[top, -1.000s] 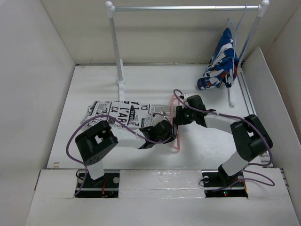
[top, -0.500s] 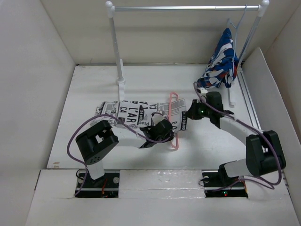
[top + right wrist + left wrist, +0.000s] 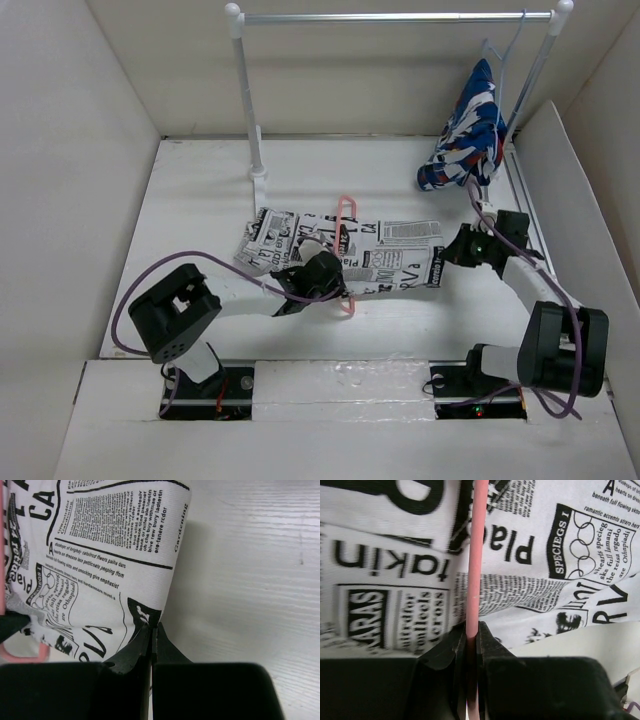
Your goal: Place the trousers on the hanger
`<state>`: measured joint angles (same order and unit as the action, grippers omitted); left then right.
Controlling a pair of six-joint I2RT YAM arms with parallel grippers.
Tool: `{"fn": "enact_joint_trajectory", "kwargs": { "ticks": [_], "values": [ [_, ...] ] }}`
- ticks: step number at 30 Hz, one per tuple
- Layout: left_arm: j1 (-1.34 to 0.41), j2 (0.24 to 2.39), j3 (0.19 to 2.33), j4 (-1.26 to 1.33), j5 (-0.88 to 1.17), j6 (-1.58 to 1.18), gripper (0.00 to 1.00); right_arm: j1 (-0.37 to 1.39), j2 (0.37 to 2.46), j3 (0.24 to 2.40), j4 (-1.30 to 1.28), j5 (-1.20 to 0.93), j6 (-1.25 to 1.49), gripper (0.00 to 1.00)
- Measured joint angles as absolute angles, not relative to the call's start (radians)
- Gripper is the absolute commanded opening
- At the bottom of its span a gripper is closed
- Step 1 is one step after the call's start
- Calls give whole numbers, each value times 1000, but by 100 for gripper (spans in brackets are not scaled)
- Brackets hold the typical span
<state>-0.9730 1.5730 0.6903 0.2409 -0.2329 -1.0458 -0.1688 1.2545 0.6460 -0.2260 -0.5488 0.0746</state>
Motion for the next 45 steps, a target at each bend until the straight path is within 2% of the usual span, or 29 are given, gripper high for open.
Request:
{"fn": "enact_joint_trajectory", "kwargs": {
  "ticks": [9,27,30,31,34,38,45],
  "values": [
    [-967,1526,685,175,-257,-967,0,-217,1366,646,-224,-577,17,0],
    [-1014,1524,804,-17,-380,-941,0,-235,1427,628,-167,-586,17,0],
    [-1056,1524,855,-44,-430,-933,0,-231,1395,620,-176,-579,18,18],
    [-1070,1522,868,-47,-445,-928,0,-228,1380,620,-179,-573,17,32],
    [-1111,1505,895,-66,-493,-910,0,-211,1322,620,-189,-564,30,56],
    [-1153,1456,908,-105,-549,-882,0,-165,1184,627,-247,-580,38,70],
    [-1212,1366,970,-156,-624,-833,0,-2,900,693,-308,-620,154,78]
  ]
}}
